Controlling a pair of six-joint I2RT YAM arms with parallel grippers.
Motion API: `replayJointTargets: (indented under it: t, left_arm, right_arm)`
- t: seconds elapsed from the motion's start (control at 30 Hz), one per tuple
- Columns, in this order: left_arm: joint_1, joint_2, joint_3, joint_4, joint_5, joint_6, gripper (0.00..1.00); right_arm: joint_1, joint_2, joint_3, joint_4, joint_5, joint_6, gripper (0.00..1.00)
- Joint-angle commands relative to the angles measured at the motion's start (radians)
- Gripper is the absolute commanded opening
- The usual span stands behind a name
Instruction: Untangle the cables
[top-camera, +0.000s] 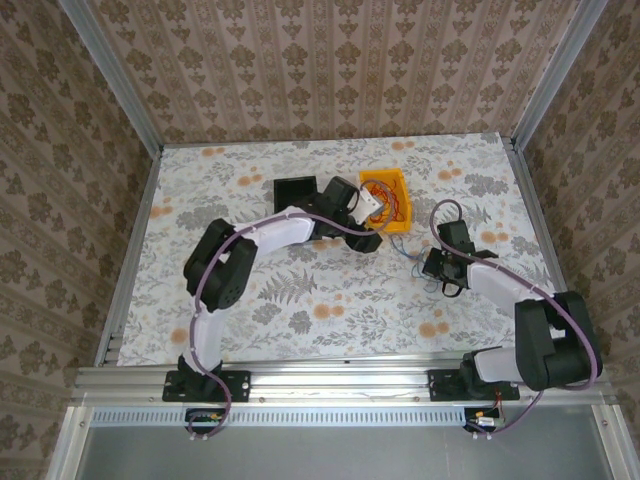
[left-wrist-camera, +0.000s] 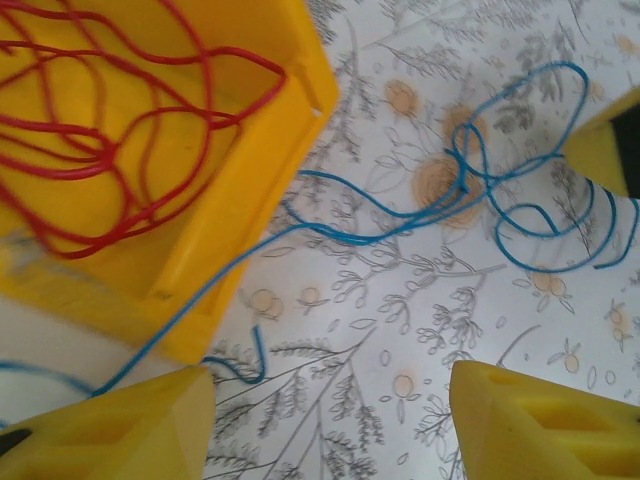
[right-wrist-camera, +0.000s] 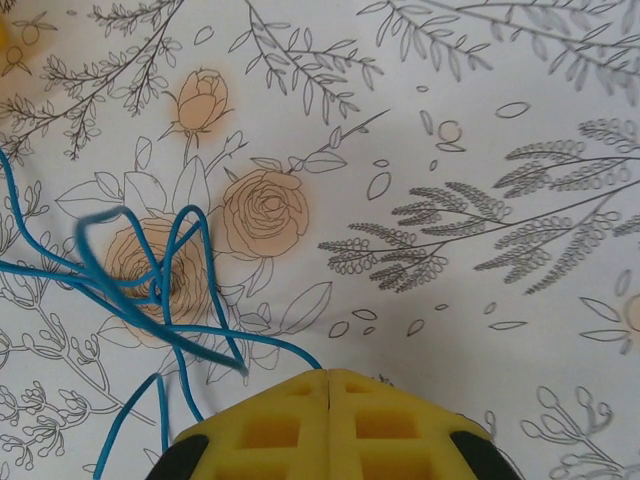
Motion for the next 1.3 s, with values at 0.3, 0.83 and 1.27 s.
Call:
replayJointTargets:
  t: [0.3,0.83,1.27]
  left_arm:
    - [-0.112,0.221,0.345,-0.211,0.029,0.091,0.62]
    - [-0.130,0.305,0.318,-0.078,-0.007,0.044,0.62]
    - [-0.084,0.241,0.159,0.134,0.057,-0.061,0.57]
  right_arm:
    - [-0.034,0.033,0.038,0.038,-0.104,-0.011,0.03]
    - [-0.056,-0.286,0.167,-0.040,-0.083,-0.044,0.05]
    - [-0.057,-0.415,0.479,-0.051,-0.145,-0.107,0.07]
